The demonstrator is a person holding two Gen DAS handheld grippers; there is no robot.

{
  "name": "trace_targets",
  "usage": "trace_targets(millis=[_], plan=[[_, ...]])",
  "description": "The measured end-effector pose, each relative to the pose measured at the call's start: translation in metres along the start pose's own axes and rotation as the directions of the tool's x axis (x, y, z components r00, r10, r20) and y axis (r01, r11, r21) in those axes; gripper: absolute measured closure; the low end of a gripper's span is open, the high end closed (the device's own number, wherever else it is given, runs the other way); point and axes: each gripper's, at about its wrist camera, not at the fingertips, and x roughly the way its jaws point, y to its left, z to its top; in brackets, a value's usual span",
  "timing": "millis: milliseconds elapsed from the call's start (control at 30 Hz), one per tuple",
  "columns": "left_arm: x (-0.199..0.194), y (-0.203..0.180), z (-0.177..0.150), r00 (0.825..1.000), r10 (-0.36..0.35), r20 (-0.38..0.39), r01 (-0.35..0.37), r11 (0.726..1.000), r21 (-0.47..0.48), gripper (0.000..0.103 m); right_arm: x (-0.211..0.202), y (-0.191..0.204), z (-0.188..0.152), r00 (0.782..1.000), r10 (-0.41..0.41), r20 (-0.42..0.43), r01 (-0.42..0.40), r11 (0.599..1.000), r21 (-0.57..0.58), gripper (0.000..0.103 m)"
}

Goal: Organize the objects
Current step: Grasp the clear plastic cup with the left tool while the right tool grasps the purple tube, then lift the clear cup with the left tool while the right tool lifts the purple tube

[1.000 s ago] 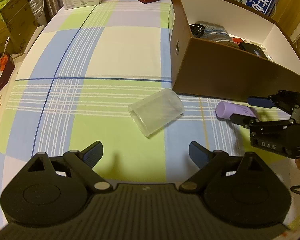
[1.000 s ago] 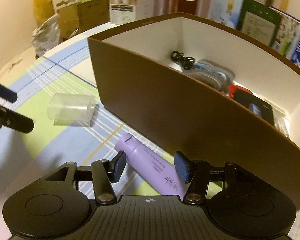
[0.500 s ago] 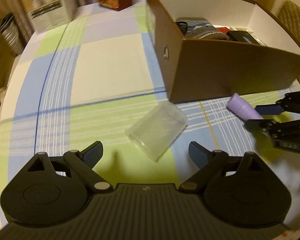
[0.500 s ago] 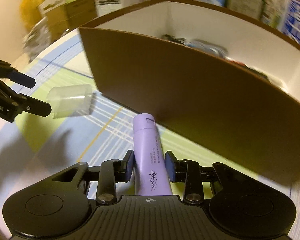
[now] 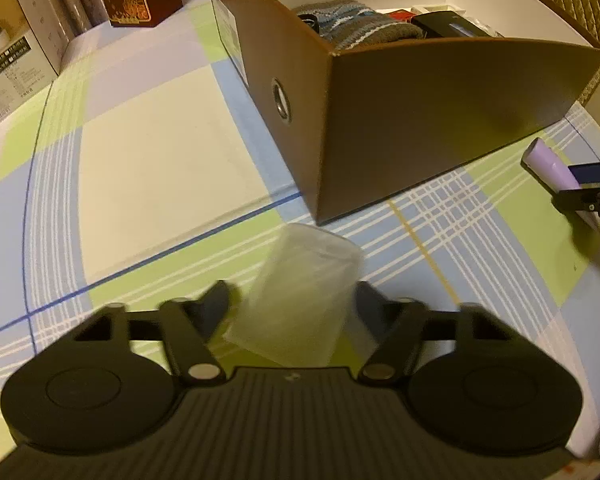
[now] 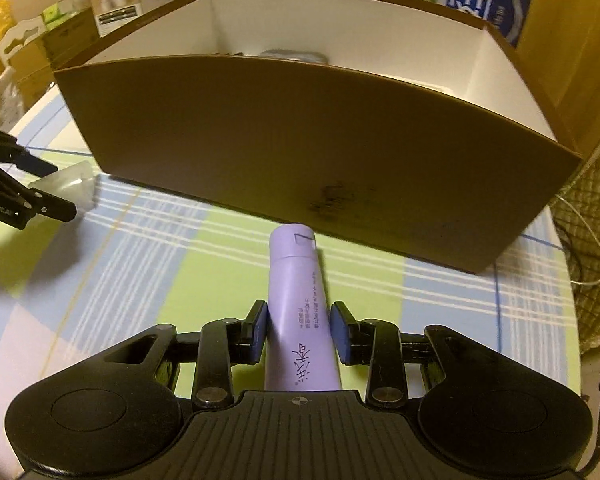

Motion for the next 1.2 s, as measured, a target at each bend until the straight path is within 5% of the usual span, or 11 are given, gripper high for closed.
trace_targets(millis=[433,833,1200], plan=[[-0.021,-0.046,-0.026,0.999,0.02,-0.043,-0.029,0.975,-0.22,0.051,-0.018,0.016,-0.023,1.0,-0.009,0.003,0.01,0.999,-0.052,0.072],[-0.039,-0.122,-0.047,0.996,-0.024,-0.091,0.003,0.973,-0.229,0.051,-0.049,0.031,-0.054,0.991,0.112,-0.07,-0.113,0.993,-0.02,0.072],[-0.035,-0.139,-0.043,0.995,0.002,-0.097,-0.025,0.971,-0.239,0.049,-0.05,0.026,-0.051,0.989,0.145,-0.027,-0.145,0.989,0.012,0.059]])
